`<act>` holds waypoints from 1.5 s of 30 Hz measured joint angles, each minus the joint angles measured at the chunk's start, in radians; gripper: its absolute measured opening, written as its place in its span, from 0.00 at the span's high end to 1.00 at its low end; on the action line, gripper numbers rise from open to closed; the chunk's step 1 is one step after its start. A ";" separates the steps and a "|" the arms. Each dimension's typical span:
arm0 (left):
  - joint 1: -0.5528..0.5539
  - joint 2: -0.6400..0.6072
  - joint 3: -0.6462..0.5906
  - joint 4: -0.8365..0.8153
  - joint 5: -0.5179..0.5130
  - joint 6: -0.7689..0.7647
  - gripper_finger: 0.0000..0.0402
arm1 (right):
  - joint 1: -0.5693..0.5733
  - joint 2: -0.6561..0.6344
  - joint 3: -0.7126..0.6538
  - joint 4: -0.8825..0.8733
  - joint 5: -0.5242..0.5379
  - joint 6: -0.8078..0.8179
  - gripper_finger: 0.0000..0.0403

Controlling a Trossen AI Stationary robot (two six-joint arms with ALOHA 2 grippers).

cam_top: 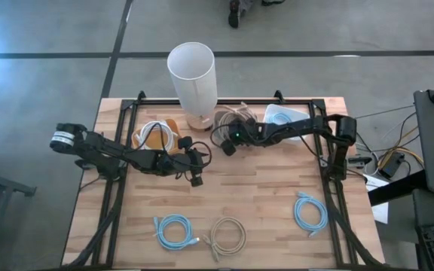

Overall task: Sort HDMI cables
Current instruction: Put the brown HDMI cable into the gray bin, then put the left blue HDMI cable into the white bin

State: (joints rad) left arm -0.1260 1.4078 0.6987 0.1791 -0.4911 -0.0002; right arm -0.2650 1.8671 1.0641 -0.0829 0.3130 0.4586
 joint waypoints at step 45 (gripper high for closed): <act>-0.001 0.000 -0.001 -0.006 0.048 -0.097 0.65 | 0.513 -0.527 -0.234 -0.085 0.022 -0.032 0.98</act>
State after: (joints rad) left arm -0.1272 1.4078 0.6979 0.1731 -0.4427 -0.0967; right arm 0.2481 1.3404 0.8301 -0.1684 0.3347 0.4262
